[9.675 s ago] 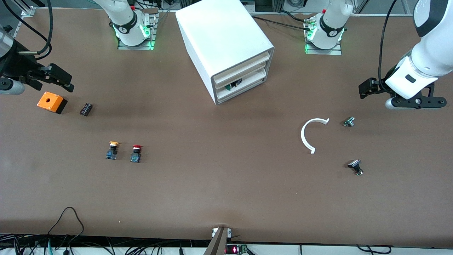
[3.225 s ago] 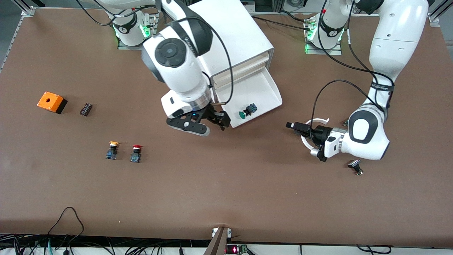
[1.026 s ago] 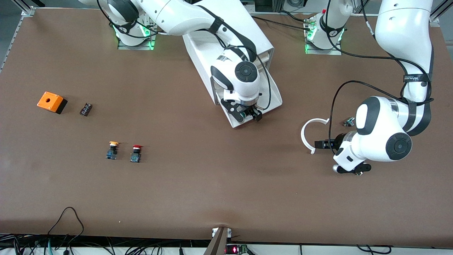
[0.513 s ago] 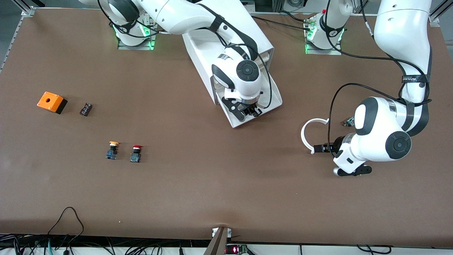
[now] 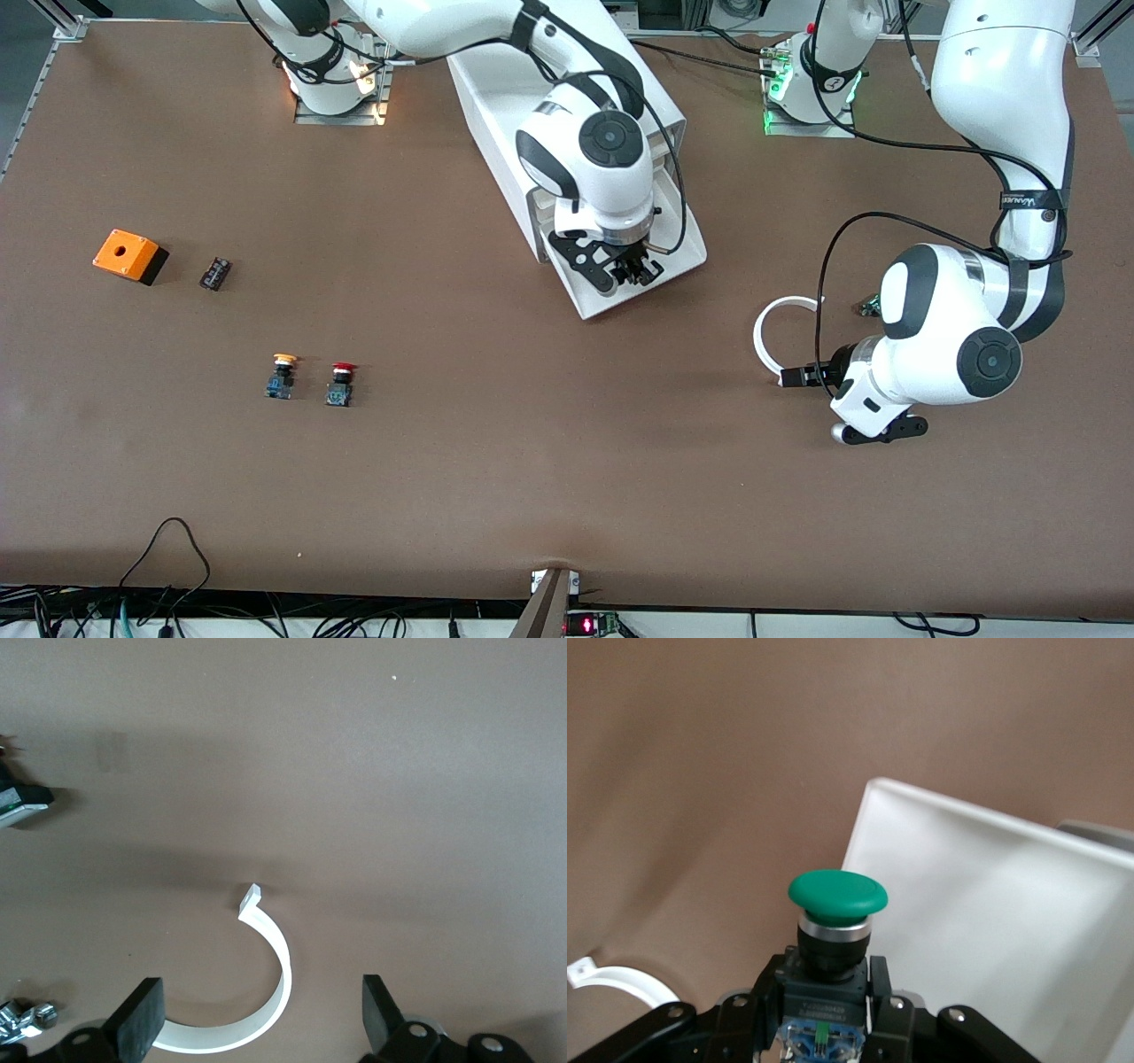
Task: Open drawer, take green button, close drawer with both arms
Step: 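Lift the green button out with the right gripper while the left gripper closes the drawer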
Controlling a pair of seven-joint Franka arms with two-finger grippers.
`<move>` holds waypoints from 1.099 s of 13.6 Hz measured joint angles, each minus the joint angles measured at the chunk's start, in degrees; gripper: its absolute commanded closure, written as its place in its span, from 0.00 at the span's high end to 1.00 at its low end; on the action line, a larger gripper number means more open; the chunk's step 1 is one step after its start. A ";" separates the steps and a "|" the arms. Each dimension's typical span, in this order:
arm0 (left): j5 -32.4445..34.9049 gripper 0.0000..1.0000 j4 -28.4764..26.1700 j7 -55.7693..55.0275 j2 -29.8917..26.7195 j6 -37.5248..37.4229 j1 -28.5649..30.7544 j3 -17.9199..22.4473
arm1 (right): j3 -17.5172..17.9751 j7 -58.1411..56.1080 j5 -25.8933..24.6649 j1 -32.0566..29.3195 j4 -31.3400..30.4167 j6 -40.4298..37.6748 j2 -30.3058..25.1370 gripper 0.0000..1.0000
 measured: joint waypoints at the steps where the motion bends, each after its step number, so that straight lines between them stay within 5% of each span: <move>1: -0.01 0.93 -0.10 -2.29 0.23 0.19 -0.38 -0.14 | -0.52 -4.03 -0.04 -0.99 0.00 -1.65 -1.27 0.00; 9: -0.01 0.96 -12.17 -21.55 0.17 16.32 -12.24 -1.72 | -2.95 -46.39 0.08 -17.21 -0.48 -11.36 -5.93 0.00; 15: -2.75 0.98 -22.11 -23.90 -3.79 16.79 -12.33 -11.20 | -2.96 -71.36 2.25 -29.57 -10.72 -6.25 -5.26 0.00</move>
